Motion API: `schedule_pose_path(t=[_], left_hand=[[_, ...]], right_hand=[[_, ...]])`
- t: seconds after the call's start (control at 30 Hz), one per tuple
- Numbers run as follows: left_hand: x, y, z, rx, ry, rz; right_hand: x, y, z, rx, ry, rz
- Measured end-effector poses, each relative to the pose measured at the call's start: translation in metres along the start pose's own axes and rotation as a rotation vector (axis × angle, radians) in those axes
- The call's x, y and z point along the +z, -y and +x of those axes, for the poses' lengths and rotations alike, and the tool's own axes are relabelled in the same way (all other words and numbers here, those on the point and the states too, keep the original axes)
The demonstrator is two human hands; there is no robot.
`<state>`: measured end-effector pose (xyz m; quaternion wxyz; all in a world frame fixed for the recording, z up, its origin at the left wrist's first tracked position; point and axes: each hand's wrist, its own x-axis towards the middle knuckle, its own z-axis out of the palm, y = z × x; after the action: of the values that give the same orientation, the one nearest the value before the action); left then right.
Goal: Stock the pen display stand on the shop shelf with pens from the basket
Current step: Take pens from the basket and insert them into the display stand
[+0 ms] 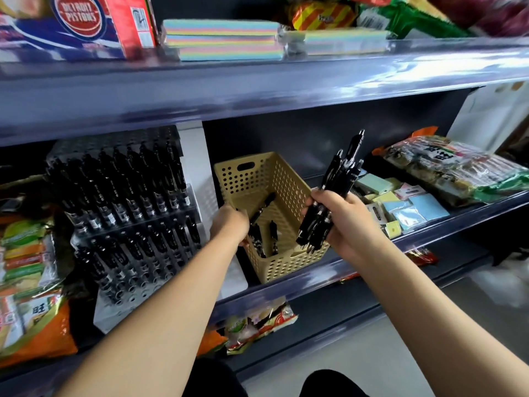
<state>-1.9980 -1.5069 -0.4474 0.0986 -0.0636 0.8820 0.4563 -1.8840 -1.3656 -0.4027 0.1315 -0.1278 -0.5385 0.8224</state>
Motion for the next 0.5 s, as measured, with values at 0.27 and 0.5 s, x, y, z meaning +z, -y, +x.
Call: schedule_pose_path(t=[0.27,0.5], left_hand=[[-0.002,0.008,-0.001,0.060,0.033,0.120],[-0.024,-0.002,-0.048,0.424,-0.087,0.076]], right_hand=[[0.003,-0.011,-0.005,0.070,0.022,-0.046],[0.023,-0.017,-0.024,0.132,0.098,-0.128]])
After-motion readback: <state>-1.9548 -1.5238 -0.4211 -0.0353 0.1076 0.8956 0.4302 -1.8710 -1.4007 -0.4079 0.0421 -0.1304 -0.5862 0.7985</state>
